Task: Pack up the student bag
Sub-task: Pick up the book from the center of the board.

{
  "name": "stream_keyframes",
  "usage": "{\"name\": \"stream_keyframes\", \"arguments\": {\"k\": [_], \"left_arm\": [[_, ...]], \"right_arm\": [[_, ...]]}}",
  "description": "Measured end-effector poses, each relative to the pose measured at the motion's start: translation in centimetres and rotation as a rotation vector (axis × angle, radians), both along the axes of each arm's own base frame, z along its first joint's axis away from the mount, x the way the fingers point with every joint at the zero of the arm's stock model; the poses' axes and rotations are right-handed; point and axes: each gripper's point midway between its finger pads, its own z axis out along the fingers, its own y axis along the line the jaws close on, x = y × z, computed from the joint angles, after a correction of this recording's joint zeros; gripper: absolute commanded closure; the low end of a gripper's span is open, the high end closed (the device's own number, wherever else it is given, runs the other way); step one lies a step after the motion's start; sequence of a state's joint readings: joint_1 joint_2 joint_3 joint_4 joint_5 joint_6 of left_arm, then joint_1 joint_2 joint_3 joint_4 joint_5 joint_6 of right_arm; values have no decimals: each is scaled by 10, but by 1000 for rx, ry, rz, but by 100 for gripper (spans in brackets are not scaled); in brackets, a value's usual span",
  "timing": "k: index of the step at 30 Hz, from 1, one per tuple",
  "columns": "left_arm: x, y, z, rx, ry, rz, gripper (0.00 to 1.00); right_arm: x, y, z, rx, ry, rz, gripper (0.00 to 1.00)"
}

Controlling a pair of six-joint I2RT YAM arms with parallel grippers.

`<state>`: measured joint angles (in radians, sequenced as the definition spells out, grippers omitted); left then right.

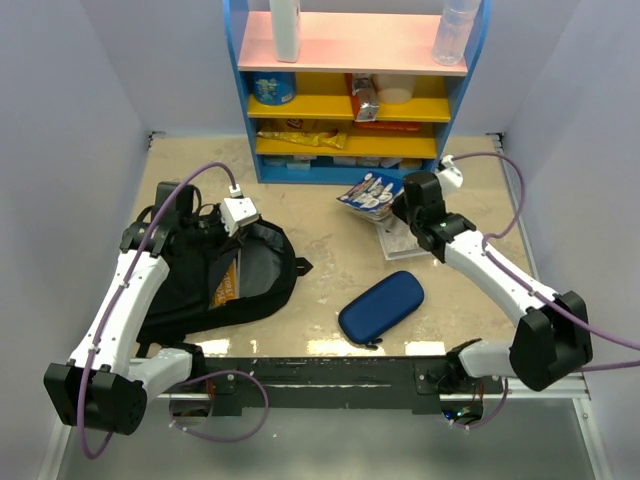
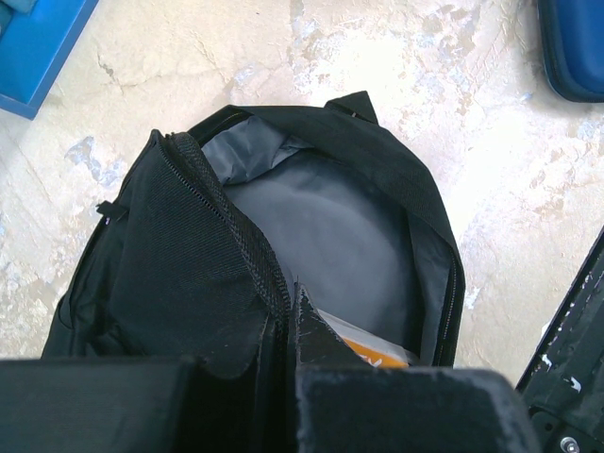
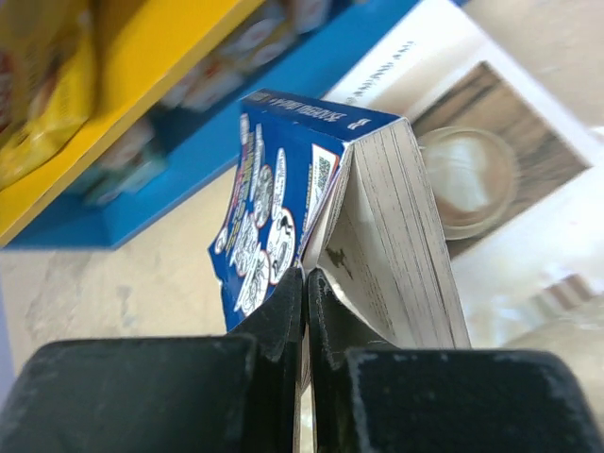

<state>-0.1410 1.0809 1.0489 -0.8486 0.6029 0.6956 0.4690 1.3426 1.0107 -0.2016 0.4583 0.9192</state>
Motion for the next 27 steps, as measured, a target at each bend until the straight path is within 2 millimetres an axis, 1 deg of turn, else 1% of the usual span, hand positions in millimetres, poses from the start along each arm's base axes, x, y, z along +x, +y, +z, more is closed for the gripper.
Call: {"name": "stream_keyframes", "arguments": {"k": [3, 5, 12, 13, 14, 18, 19, 20, 21, 22, 25, 27], "left_arm": [[0, 0, 0, -1, 0, 0, 100], [0, 0, 0, -1, 1, 0, 100], [0, 0, 0, -2, 3, 1, 100], [0, 0, 0, -2, 4, 1, 100], [0, 0, 0, -2, 4, 1, 100], [0, 0, 0, -2, 4, 1, 100], [0, 0, 0, -2, 4, 1, 100], [0, 0, 0, -2, 4, 1, 100], [0, 0, 0, -3, 4, 0, 100], [0, 0, 0, -3, 4, 0, 100], [0, 0, 0, -3, 4, 0, 100], [0, 0, 0, -3, 4, 0, 100]], "right_arm": [[-2, -35, -12, -15, 32, -76, 100], [-3, -53, -20, -25, 56, -119, 100], [-8, -99, -44, -32, 130, -223, 100], [-9, -104, -48, -27, 139, -233, 96], [-10, -109, -50, -23, 147, -242, 86], [-9, -128, -59, 4, 182, -278, 83], [-7, -133, -66, 11, 209, -288, 83], [-6, -136, -72, 13, 229, -292, 92], [-4, -139, -80, 17, 253, -297, 97], [-4, -140, -91, 23, 283, -296, 100], [-7, -135, -103, 44, 305, -273, 100], [-8, -131, -103, 63, 293, -251, 100]]}}
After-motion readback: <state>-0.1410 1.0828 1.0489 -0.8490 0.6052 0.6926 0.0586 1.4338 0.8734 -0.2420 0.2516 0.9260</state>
